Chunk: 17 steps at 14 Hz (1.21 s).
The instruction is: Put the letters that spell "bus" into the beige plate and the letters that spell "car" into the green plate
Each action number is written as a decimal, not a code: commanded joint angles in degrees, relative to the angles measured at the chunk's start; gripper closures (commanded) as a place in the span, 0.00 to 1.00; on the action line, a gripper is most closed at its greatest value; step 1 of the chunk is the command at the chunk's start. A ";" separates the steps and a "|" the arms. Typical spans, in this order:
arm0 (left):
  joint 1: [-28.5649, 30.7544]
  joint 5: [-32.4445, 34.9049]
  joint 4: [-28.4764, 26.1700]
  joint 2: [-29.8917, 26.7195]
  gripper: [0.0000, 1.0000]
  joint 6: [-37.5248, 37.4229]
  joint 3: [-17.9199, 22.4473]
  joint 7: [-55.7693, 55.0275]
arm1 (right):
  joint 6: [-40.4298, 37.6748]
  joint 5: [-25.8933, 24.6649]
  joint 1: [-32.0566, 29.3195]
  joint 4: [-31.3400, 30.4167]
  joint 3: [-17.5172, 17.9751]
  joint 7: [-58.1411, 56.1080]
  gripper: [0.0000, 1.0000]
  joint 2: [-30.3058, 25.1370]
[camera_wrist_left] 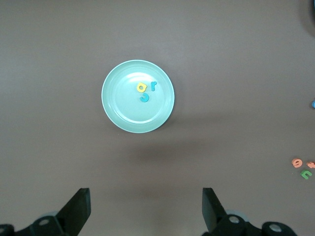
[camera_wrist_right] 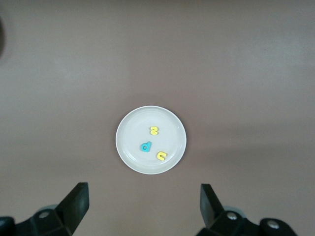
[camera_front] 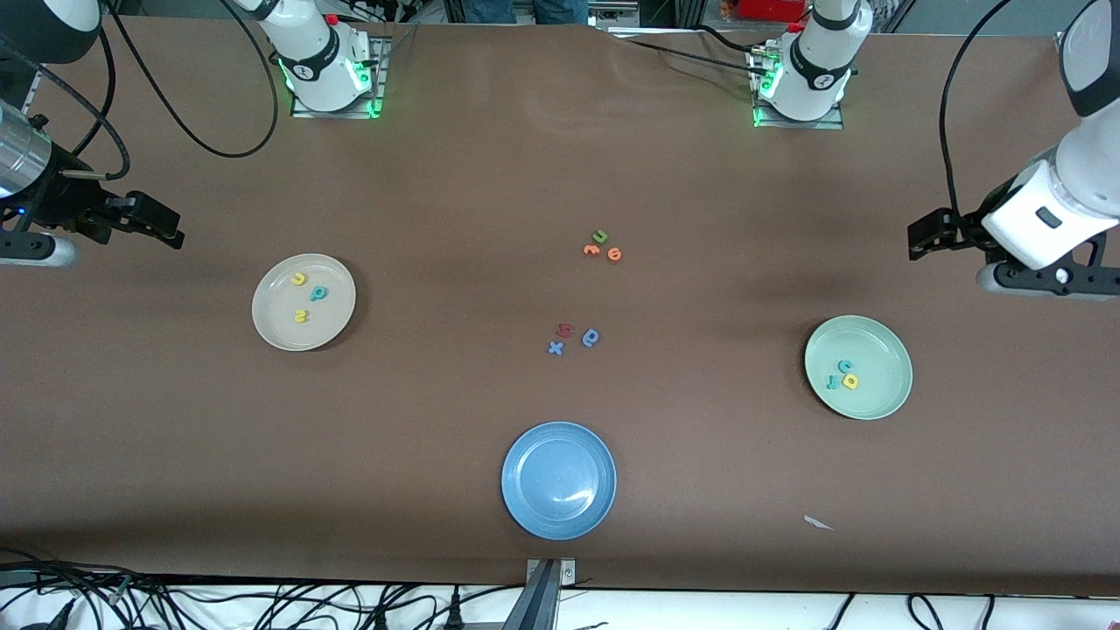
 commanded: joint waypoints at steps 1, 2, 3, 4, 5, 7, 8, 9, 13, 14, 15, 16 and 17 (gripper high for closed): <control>-0.93 -1.52 -4.09 -4.23 0.00 0.24 1.32 1.67 | -1.13 0.73 -0.72 1.24 0.11 -1.15 0.00 0.45; -0.93 -1.52 -4.88 -5.19 0.00 0.33 1.32 1.93 | -1.13 0.73 -0.72 1.24 0.02 -1.15 0.00 0.45; -1.02 -1.43 -4.89 -5.29 0.00 0.33 1.32 1.85 | -1.13 0.73 -0.72 1.24 0.02 -1.15 0.00 0.45; -0.94 -1.43 -4.89 -5.29 0.00 0.33 1.32 1.85 | -1.13 0.73 -0.72 1.24 0.02 -1.15 0.00 0.45; -0.76 -1.43 -4.98 -5.38 0.00 0.33 1.32 1.93 | -1.13 0.73 -0.72 1.24 0.02 -1.15 0.00 0.45; -0.41 -1.52 -4.98 -5.03 0.00 0.33 1.23 1.93 | -1.04 0.56 -0.72 1.24 0.02 -1.15 0.00 0.45; -0.15 -1.52 -4.80 -4.68 0.00 0.24 1.23 1.93 | -1.04 0.39 -0.72 1.33 0.11 -1.15 0.00 0.45; -0.06 -1.43 -4.54 -4.68 0.00 0.15 1.14 1.93 | -1.04 0.30 -0.54 1.33 0.11 -1.15 0.00 0.36; 0.21 -1.52 -4.45 -4.59 0.00 0.15 1.14 2.02 | -0.77 0.47 -0.54 1.33 0.11 -1.15 0.00 0.45; 0.21 -1.52 -4.36 -4.59 0.00 0.15 1.14 2.02 | -0.95 0.47 -0.54 1.24 0.11 -1.15 0.00 0.36; 0.21 -1.43 -4.27 -4.42 0.00 0.15 1.14 2.02 | -0.95 0.47 -0.71 1.33 0.11 -1.15 0.00 0.36; 0.30 -1.43 -4.27 -4.33 0.00 0.15 1.14 2.02 | -0.86 0.47 -0.72 1.33 0.11 -1.15 0.00 0.45; 0.38 -1.43 -4.27 -4.33 0.00 0.15 1.23 2.11 | -0.86 0.30 -0.72 1.24 0.11 -1.15 0.00 0.45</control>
